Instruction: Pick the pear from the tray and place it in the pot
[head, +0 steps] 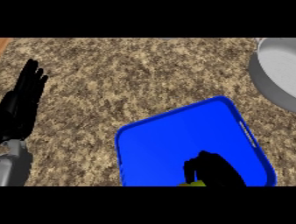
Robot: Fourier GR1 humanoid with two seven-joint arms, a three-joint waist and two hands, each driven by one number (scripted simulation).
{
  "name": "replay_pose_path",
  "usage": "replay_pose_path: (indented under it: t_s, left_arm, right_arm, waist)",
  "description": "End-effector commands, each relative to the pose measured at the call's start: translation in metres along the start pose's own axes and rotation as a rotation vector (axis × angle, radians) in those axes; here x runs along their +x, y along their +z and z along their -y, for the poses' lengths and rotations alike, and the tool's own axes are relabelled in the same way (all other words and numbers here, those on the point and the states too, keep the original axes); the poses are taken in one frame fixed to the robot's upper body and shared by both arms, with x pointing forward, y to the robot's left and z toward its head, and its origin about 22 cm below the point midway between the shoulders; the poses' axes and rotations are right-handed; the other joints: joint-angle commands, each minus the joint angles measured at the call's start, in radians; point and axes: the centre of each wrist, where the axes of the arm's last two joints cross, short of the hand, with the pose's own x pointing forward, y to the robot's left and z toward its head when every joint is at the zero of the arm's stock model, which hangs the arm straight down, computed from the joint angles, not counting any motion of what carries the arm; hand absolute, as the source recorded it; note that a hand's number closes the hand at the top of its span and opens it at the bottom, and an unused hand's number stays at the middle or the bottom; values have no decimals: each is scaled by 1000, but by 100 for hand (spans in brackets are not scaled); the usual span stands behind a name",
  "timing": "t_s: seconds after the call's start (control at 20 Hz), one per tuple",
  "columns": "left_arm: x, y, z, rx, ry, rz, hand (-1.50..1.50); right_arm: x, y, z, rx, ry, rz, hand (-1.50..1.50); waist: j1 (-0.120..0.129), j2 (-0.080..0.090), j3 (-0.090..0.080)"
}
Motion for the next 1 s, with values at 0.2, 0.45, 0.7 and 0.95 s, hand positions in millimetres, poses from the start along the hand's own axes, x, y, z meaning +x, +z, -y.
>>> replay_pose_path:
  t_s: [0.2,0.45,0.7,0.95]
  left_arm:
    - [3,1,-5,41,3,-3,0]
    - [-1,12,-18,47,-7,8,0]
    - [-4,13,-17,51,-12,6,0]
    - [1,18,-9,19,-15,4,0]
  right_arm:
    - [-25,77,78,-188,34,263,150]
    - [-34,106,122,-501,-84,233,150]
    - [-53,137,176,-712,-145,199,150]
    - [-101,163,214,-834,-154,115,150]
  waist:
    - [-42,5,5]
    - [-46,1,5]
    - [-31,6,4]
    - [-10,9,4]
